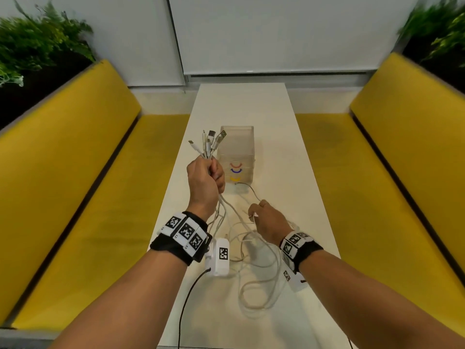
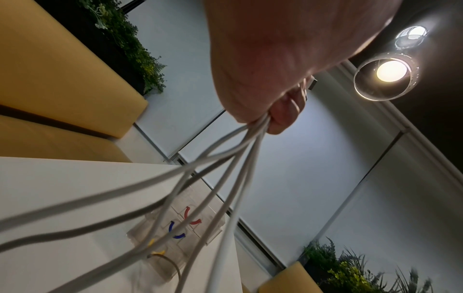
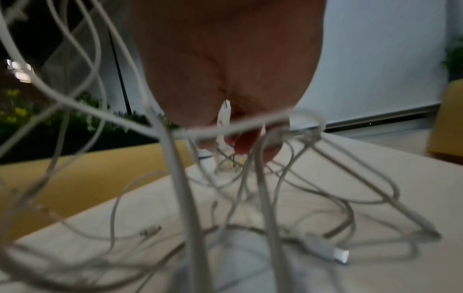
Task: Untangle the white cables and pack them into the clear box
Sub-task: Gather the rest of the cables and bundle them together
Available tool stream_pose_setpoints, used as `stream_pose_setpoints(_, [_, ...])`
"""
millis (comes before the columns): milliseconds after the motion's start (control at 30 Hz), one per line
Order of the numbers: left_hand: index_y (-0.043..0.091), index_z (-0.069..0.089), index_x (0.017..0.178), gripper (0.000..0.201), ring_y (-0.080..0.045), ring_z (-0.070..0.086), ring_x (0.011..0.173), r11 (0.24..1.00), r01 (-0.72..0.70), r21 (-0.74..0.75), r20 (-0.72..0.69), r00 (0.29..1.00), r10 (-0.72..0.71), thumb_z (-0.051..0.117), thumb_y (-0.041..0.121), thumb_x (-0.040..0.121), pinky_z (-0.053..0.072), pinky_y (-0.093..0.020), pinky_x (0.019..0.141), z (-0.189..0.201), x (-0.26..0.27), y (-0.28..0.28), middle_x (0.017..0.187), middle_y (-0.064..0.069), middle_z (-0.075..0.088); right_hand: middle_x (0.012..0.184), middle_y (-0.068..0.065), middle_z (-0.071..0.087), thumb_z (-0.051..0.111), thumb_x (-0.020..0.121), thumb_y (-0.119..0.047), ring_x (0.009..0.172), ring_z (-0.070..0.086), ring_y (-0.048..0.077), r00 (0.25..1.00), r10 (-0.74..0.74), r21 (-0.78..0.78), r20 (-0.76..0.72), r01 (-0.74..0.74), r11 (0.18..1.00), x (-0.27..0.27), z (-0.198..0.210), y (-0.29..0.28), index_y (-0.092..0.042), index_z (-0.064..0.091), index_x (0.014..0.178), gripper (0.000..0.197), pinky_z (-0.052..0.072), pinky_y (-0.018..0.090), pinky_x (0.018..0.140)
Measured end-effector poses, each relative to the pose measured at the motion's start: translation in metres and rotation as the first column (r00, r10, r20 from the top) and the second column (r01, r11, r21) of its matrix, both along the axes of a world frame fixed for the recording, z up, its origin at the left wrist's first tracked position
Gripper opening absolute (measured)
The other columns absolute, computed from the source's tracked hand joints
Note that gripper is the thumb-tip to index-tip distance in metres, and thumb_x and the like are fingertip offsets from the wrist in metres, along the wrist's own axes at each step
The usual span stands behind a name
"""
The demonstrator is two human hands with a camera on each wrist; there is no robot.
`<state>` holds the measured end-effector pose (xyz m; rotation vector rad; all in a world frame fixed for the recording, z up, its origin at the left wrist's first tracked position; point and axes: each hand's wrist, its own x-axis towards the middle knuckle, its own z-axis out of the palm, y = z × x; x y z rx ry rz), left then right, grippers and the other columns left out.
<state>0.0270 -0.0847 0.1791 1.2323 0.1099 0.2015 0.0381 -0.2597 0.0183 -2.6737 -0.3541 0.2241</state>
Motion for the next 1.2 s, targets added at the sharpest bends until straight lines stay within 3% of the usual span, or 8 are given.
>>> stream_pose_setpoints(200, [0.019,0.027,0.060,0.016,-0.013,0.018,0.046,1.000,0.018,0.014,0.026,1.000,-0.018,0.036,0.014,0.073,0.015,-0.020,0.047,0.003,0.002,-0.005,0.054,0.001,0.025,0.083,-0.003,0.074,0.044,0.091,-0.015,0.064,0.063,0.020,0.987,-0.005,0.279,-0.160,0.050,0.959,-0.013,0.048,-0.016,-0.029,0.058,0.095,0.020,0.052,0.033,0.061])
stream_pose_setpoints(433, [0.013,0.042,0.064,0.020,-0.013,0.025,0.043,0.979,0.056,0.194,-0.019,0.998,-0.054,0.051,0.015,0.082,0.024,-0.023,0.044,0.000,0.002,-0.017,0.051,0.003,0.033,0.093,0.021,0.076,0.050,0.088,0.011,0.065,0.068,0.024,0.953,-0.126,0.733,-0.277,0.294,0.613,-0.018,0.091,-0.015,-0.005,0.062,0.113,0.031,0.053,0.032,0.049])
stream_pose_setpoints(600, [-0.009,0.060,0.091,0.036,-0.012,0.030,0.045,0.952,0.109,0.286,-0.054,0.994,-0.097,0.064,0.026,0.084,0.026,-0.026,0.049,-0.010,0.001,-0.029,0.052,0.006,0.038,0.091,0.016,0.078,0.052,0.090,0.010,0.063,0.069,0.032,0.953,-0.212,0.841,-0.218,0.293,0.455,-0.024,0.116,-0.010,0.002,0.063,0.100,0.017,0.044,0.029,0.046])
stream_pose_setpoints(733, [-0.004,0.063,0.086,0.013,-0.005,0.039,0.039,0.935,0.160,0.318,-0.026,0.987,-0.160,0.067,0.007,0.091,0.034,-0.018,0.043,-0.008,-0.009,-0.039,0.049,0.009,0.052,0.078,0.017,0.076,0.066,0.090,-0.001,0.052,0.064,0.027,0.943,-0.265,0.883,-0.202,0.292,0.367,-0.026,0.137,-0.008,0.000,0.065,0.090,0.001,0.034,0.027,0.042])
stream_pose_setpoints(867, [0.001,0.065,0.081,0.021,-0.005,0.048,0.046,0.908,0.122,0.402,0.050,0.987,-0.155,0.073,0.016,0.092,0.040,-0.018,0.046,-0.008,-0.013,-0.047,0.053,0.006,0.056,0.063,0.016,0.064,0.059,0.089,0.006,0.048,0.060,0.023,0.918,-0.329,0.910,-0.220,0.315,0.270,-0.029,0.153,-0.004,0.007,0.065,0.094,0.009,0.038,0.029,0.043])
stream_pose_setpoints(967, [0.002,0.072,0.083,0.021,-0.012,0.059,0.057,0.907,0.038,0.420,0.107,0.990,-0.090,0.071,0.020,0.094,0.051,-0.029,0.054,-0.005,-0.011,-0.053,0.067,-0.010,0.069,0.068,0.017,0.066,0.060,0.091,0.002,0.051,0.063,0.022,0.916,-0.319,0.926,-0.244,0.318,0.204,-0.035,0.162,0.000,0.003,0.066,0.090,0.006,0.040,0.029,0.043])
stream_pose_setpoints(1133, [0.006,0.069,0.081,0.027,-0.027,0.068,0.071,0.955,-0.012,0.297,0.040,0.999,0.000,0.062,0.024,0.100,0.060,-0.036,0.060,-0.003,-0.001,-0.055,0.075,-0.016,0.069,0.108,0.017,0.075,0.057,0.099,-0.005,0.077,0.073,0.030,0.968,-0.156,0.948,-0.199,0.230,0.221,-0.044,0.165,0.000,-0.003,0.069,0.094,0.013,0.050,0.030,0.048])
stream_pose_setpoints(1200, [0.015,0.068,0.080,0.033,-0.026,0.060,0.060,0.957,-0.038,0.289,0.004,0.999,0.038,0.056,0.036,0.102,0.053,-0.036,0.057,-0.006,0.006,-0.049,0.067,-0.011,0.063,0.116,0.014,0.073,0.054,0.100,-0.005,0.081,0.073,0.032,0.978,-0.055,0.962,-0.202,0.209,0.176,-0.051,0.158,-0.004,0.003,0.067,0.103,0.015,0.053,0.033,0.051])
